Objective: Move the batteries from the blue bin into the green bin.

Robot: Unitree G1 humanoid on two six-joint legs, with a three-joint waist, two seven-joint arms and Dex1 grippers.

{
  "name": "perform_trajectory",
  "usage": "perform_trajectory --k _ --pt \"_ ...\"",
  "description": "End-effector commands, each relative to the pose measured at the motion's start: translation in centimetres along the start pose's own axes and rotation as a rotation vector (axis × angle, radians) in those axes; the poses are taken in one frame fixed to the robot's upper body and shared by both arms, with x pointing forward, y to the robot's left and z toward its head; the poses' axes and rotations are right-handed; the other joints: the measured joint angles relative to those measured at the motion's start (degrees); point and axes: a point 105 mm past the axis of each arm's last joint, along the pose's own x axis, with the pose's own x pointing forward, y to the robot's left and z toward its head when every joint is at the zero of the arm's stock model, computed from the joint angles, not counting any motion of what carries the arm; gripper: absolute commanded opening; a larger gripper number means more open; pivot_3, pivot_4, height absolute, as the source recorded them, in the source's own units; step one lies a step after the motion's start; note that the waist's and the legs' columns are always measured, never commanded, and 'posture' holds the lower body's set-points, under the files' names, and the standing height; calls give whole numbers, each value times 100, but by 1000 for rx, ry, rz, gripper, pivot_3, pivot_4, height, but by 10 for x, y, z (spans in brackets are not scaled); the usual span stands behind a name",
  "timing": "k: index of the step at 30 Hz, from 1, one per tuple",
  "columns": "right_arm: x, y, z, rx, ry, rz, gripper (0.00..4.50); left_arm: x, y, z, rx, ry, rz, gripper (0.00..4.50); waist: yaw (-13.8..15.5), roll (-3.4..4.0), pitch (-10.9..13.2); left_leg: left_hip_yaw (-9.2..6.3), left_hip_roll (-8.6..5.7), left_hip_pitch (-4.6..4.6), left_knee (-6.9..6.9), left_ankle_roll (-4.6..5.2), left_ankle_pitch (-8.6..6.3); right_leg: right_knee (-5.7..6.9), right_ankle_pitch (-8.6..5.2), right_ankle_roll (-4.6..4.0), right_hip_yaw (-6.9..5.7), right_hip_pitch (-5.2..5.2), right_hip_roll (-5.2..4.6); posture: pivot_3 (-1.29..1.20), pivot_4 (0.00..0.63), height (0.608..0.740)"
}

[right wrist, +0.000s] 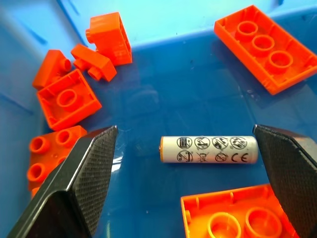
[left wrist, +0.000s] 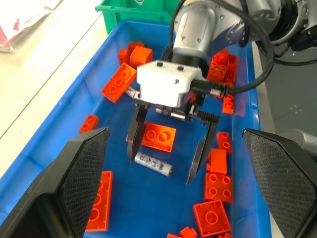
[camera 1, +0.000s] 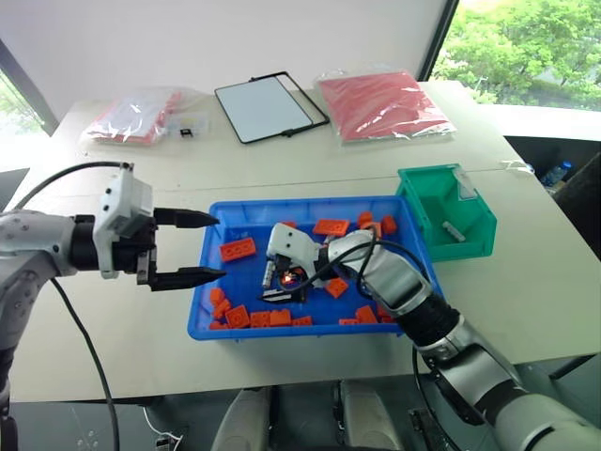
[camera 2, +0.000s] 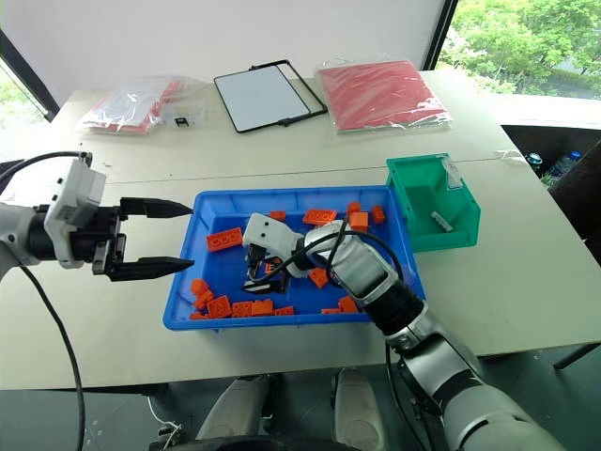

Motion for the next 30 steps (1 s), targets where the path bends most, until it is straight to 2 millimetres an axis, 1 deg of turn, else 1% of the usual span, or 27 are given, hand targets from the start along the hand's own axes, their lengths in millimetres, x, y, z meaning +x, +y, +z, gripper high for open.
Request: perform_trajectory --k 1,3,4,6,8,9,11,14,16,18,20,21,22,23,25,27,29,30 --pt "1 -3 -4 -2 0 -17 4467 -3 0 6 20 2 -5 4500 10 0 0 0 0 0 0 0 0 0 0 0 0 0 0 0 150 735" --pt "2 -4 -8 -5 7 -24 4467 -2 1 6 21 2 -6 4500 21 0 0 0 0 0 0 0 0 0 0 0 0 0 1 0 150 735" --pt "2 -5 -9 -8 8 -30 4236 -2 1 7 21 2 -7 4500 21 -1 0 1 0 0 0 0 0 0 0 0 0 0 1 0 150 735" --pt "2 -7 -8 -10 2 -42 3614 -2 1 7 23 1 -8 4500 22 -1 -1 0 0 0 0 0 0 0 0 0 0 1 1 0 150 735" --pt "0 -9 -5 -9 -11 -47 2593 -2 2 7 24 -1 -8 4500 22 -1 -1 0 1 1 0 0 0 0 0 0 0 1 1 0 150 735" --pt "-3 -9 -1 -9 -24 -49 2222 -2 2 7 24 -2 -8 4500 22 -1 -1 0 1 1 0 0 0 0 0 0 0 1 1 0 150 735" --pt "-10 -11 6 -13 -48 -61 2241 -2 3 7 24 -4 -8 4500 26 -1 -1 0 1 1 0 -1 0 0 0 0 0 1 1 0 150 735" --pt "-31 -17 22 -25 -96 -103 2241 -1 4 6 22 -6 -9 4500 40 -1 0 0 0 0 1 -1 0 0 0 0 0 1 1 0 150 735" --pt "-63 -28 37 -8 -147 -170 2241 -1 4 5 20 -7 -9 4500 54 0 1 0 0 0 2 0 0 -1 0 0 0 2 1 0 150 735" --pt "-94 -37 43 8 -175 -246 2241 0 3 4 17 -8 -8 4500 68 -2 1 0 0 -2 2 0 0 -2 0 0 0 2 -1 0 150 735" --pt "-144 -60 36 54 -177 -415 2241 -1 3 2 13 -8 -6 4500 81 -2 2 -1 0 -3 4 0 0 -4 0 0 0 5 -1 0 150 735" --pt "-170 -71 26 65 -150 -516 2241 -1 3 1 11 -10 -3 4500 90 -3 2 -1 -1 -3 4 0 0 -7 0 0 -1 7 -2 0 150 735" --pt "-192 -79 15 73 -119 -599 2241 -1 3 0 10 -13 1 4500 99 -3 2 -2 -1 -3 4 0 0 -13 0 0 -3 11 -3 0 150 735" --pt "-211 -86 1 92 -82 -676 2241 -1 4 -1 8 -21 9 4500 97 -3 1 -2 -2 -3 3 0 0 -17 0 0 -4 14 -5 0 150 735" --pt "-242 -95 -22 139 -41 -800 2241 0 7 -2 6 -36 25 4500 87 -5 2 0 -1 -2 1 2 -2 -25 -1 -1 -5 18 -6 0 150 735" --pt "-263 -102 -41 175 -12 -898 2241 1 9 -3 2 -42 32 4500 56 -5 2 0 5 -2 -1 4 -2 -30 -1 -1 -6 22 -4 0 150 735" --pt "-276 -107 -53 216 -11 -965 2241 2 10 -4 4 -48 35 4500 11 -3 3 20 18 0 -3 4 -2 -31 0 -2 -1 16 -2 0 150 735" --pt "-279 -109 -57 237 -23 -985 2241 2 11 -3 3 -53 38 4500 1 0 5 29 27 2 -3 5 -2 -31 2 -6 3 14 0 0 150 735"
